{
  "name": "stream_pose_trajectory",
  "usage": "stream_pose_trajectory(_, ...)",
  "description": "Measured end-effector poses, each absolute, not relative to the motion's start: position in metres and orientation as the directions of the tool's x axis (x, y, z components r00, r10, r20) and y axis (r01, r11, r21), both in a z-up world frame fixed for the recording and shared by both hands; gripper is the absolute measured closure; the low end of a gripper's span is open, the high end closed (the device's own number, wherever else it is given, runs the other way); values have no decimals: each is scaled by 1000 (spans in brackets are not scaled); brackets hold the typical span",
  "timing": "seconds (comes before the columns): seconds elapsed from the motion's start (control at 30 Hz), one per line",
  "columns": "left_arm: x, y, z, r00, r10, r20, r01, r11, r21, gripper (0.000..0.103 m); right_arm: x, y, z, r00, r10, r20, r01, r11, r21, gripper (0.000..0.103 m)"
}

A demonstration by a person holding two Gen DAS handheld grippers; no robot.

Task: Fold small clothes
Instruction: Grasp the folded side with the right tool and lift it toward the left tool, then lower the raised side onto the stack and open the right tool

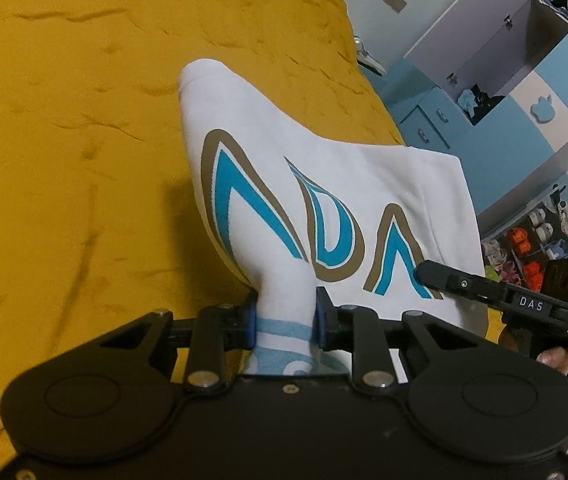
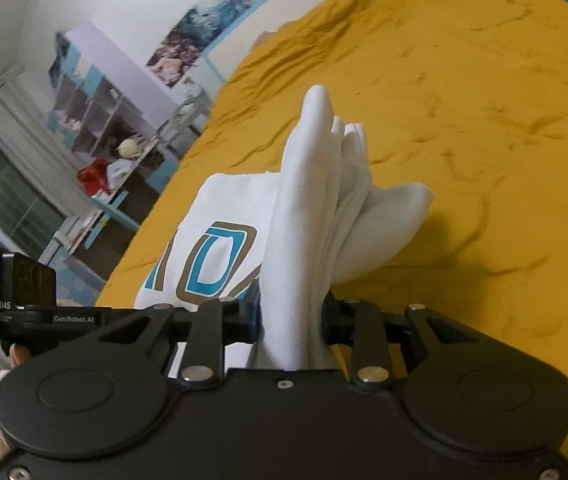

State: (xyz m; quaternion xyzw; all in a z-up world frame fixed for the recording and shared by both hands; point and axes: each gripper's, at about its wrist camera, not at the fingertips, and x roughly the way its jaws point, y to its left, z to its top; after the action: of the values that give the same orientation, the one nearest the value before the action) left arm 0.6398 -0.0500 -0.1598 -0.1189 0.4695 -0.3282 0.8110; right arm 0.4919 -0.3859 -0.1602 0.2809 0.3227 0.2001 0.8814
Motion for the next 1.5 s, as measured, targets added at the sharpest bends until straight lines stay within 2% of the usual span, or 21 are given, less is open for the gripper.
stream_pose_trajectory(0.2,612,15,-136,385,-608,-694,392,789,-473,79,484,-331,-139,688,581,-435,-225,741,633,75)
stream_pose_trajectory(0.47,578,87,-140,393,-578,-715,358,812,-460,79,474,-266,-141,647,616,-449,-252,729,637,75)
stream_pose_trajectory(0.67,572,113,-173,369,-570,-735,330,819,-469,79,480,-241,-171,611,627,-483,-229,724,651,75)
stream_pose_trajectory(0.87,579,121,-234,308,-576,-757,290,815,-502,78,489,-234,-223,564,620,-545,-177,736,654,75)
stream_pose_trajectory(0.93,580,124,-251,298,-582,-756,276,811,-516,75,492,-235,-239,552,613,-565,-160,743,650,75)
stream_pose_trajectory(1.07,581,135,-267,292,-630,-720,264,776,-572,66,490,-245,-260,552,635,-540,-147,712,687,76)
stream_pose_trajectory(1.1,581,134,-267,291,-636,-715,265,772,-578,62,488,-246,-263,553,637,-537,-150,710,688,75)
stream_pose_trajectory(1.2,579,137,-266,297,-644,-705,265,765,-587,60,489,-248,-269,553,645,-527,-139,695,705,69)
stream_pose_trajectory(1.27,577,141,-258,305,-630,-714,265,776,-572,60,488,-248,-265,552,634,-542,-131,707,695,61)
stream_pose_trajectory(1.4,572,141,-223,370,-556,-745,307,829,-467,63,479,-245,-239,580,555,-596,-146,791,594,52)
stream_pose_trajectory(1.5,564,140,-194,465,-473,-749,337,876,-344,65,468,-242,-211,649,456,-609,-155,863,481,53)
